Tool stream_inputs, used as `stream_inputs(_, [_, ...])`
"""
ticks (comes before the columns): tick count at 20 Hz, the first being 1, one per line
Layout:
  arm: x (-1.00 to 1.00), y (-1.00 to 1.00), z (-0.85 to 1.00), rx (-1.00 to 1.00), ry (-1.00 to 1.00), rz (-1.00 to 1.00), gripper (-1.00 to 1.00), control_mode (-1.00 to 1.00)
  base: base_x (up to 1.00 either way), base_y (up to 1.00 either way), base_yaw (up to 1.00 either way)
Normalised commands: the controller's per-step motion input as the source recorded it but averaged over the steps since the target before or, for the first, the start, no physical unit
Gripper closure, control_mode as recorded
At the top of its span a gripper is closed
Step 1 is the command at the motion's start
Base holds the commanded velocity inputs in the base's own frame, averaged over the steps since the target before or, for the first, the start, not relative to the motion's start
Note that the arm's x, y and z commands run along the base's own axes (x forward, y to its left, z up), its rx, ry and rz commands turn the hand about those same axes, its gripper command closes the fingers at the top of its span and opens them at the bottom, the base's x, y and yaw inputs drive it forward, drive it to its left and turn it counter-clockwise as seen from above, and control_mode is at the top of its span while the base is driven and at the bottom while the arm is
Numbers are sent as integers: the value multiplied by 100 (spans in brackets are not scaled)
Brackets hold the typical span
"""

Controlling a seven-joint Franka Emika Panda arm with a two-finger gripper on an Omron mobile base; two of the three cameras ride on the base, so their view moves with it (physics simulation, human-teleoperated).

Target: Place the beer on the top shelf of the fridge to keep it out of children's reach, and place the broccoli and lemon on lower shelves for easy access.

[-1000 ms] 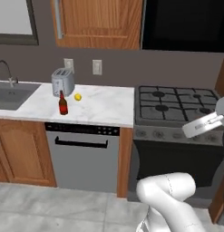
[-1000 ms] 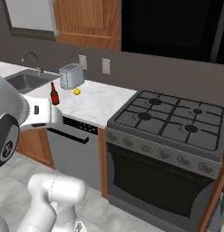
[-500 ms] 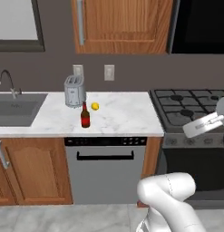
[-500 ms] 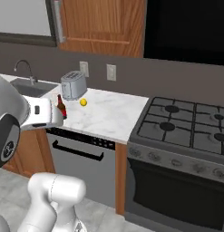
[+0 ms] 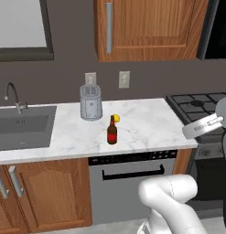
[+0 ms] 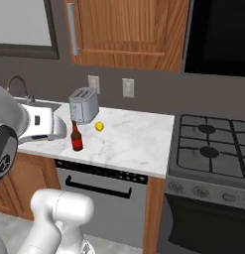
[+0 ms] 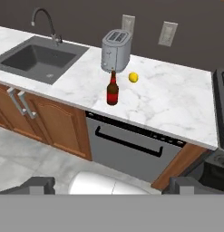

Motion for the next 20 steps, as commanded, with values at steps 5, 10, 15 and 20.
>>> stream_inputs(5, [0, 0, 0, 0, 0, 0, -100, 100, 53, 26, -23])
stream_inputs(10, [0, 0, 0, 0, 0, 0, -100, 100, 29, 26, -19])
stream_inputs(15, [0, 0, 0, 0, 0, 0, -100, 100, 11, 34, -14])
stream_inputs(20, [14, 43, -35, -4, 0, -10, -100, -100, 0, 0, 0])
